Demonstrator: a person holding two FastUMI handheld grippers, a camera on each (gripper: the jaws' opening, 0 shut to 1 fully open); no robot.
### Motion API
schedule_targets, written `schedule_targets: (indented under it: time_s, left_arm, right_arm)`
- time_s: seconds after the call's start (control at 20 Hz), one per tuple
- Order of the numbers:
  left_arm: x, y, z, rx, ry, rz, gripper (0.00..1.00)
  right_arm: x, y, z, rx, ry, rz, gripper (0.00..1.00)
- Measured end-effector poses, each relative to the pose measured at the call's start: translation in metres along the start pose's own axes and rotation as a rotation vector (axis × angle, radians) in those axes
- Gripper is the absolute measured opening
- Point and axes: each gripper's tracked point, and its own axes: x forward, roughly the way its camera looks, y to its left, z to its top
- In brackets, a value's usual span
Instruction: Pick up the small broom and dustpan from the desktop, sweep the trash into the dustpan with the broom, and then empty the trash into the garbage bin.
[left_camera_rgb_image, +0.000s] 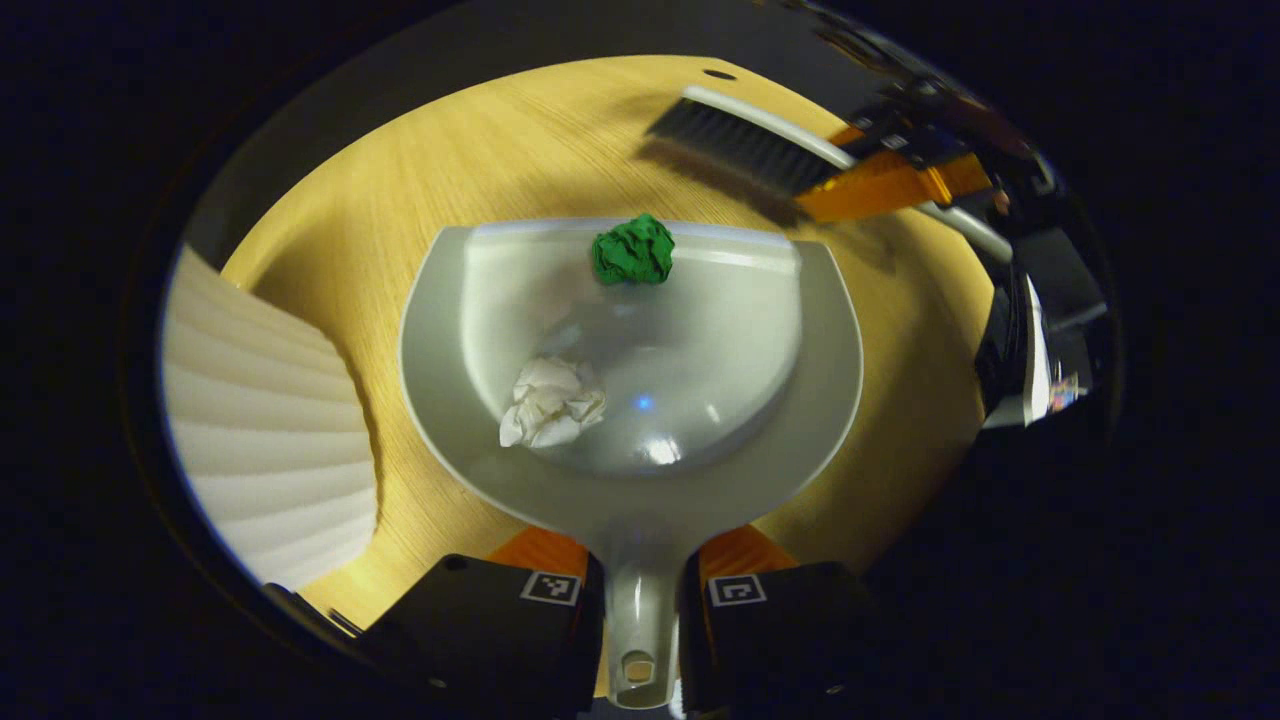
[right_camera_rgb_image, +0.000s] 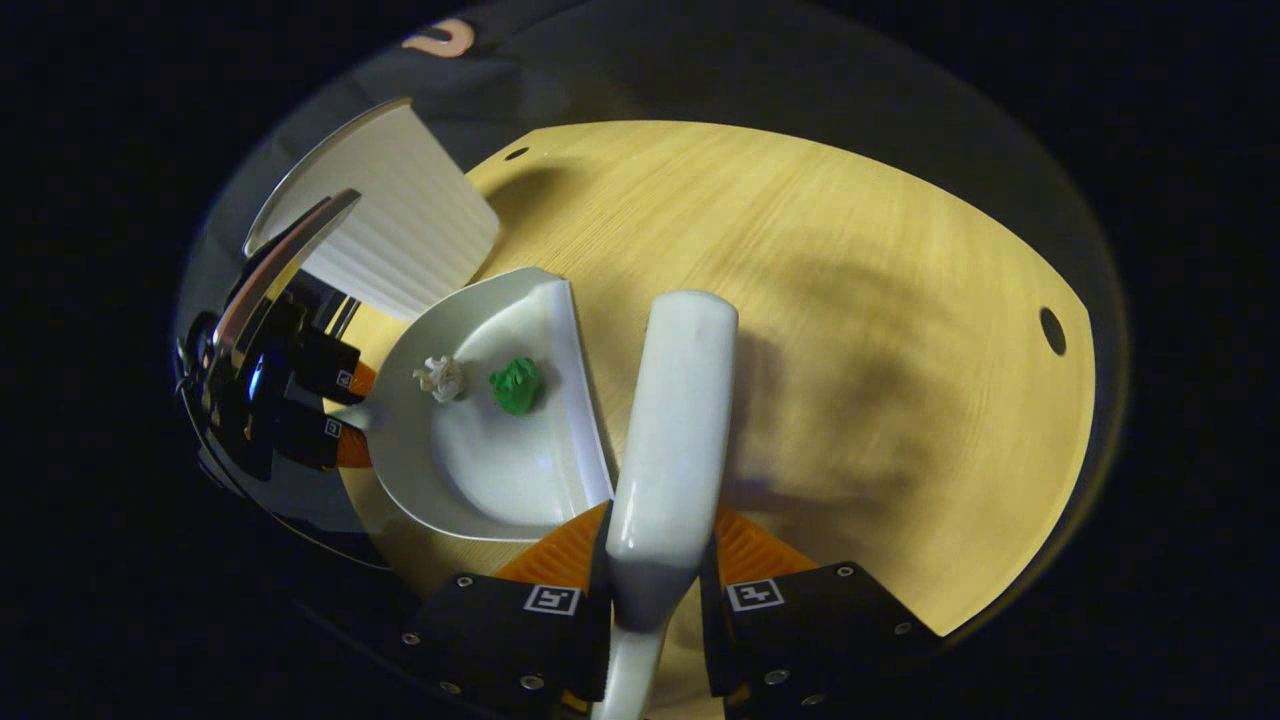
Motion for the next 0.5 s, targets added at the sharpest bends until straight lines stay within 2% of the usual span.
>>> schedule_targets:
  time_s: [0.2,0.35,0.5]
  left_arm:
    - [-0.001,-0.017,-0.006,-0.111,-0.024,0.022,0.33]
    - [-0.004,-0.026,0.001,-0.197,-0.046,0.095,0.32]
    - [-0.009,-0.039,0.009,-0.299,-0.064,0.113,0.32]
  right_arm:
    - [0.002,-0.009,-0.028,0.111,0.006,-0.096,0.39]
    - [0.009,-0.009,-0.054,0.237,-0.020,-0.188,0.39]
    - [0.012,0.003,-0.081,0.337,0.003,-0.219,0.39]
